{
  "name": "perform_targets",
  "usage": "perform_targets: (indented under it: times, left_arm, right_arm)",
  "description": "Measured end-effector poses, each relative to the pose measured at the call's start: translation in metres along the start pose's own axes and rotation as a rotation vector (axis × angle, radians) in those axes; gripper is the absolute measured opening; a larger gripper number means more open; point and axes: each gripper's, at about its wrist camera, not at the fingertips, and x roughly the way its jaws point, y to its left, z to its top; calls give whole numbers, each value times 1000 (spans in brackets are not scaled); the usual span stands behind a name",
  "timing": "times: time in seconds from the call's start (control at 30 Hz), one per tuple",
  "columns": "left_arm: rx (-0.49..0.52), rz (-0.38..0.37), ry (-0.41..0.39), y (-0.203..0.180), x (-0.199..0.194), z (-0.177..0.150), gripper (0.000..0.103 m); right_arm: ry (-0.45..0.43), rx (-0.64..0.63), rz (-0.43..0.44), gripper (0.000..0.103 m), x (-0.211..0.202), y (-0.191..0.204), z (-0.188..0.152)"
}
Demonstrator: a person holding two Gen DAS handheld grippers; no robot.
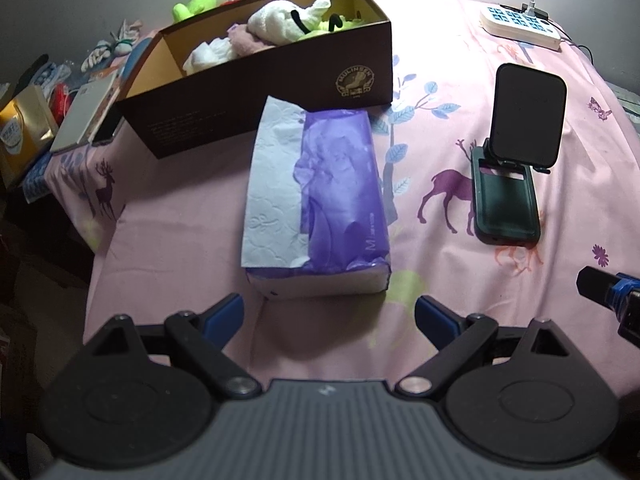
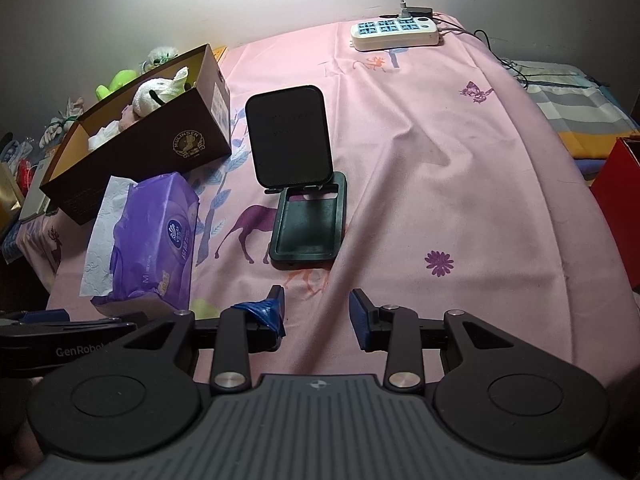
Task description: Organize soft objects
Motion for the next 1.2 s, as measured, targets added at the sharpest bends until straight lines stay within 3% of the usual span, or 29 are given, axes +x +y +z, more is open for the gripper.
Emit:
perform_targets:
  times: [0.77,1.0,1.2]
  left_arm:
    - [-21,6,-45,3,-10,-3,96]
    - [-41,21,-4,8,-3,-6,96]
    - [0,-6,45,-2,6,-11,96]
  right_arm:
    - [-42,-37,38,16,-15,9,-6]
    - [-16,-50,65,17,-9,14,-8]
    - [25,-32,50,17,-1,11,-9]
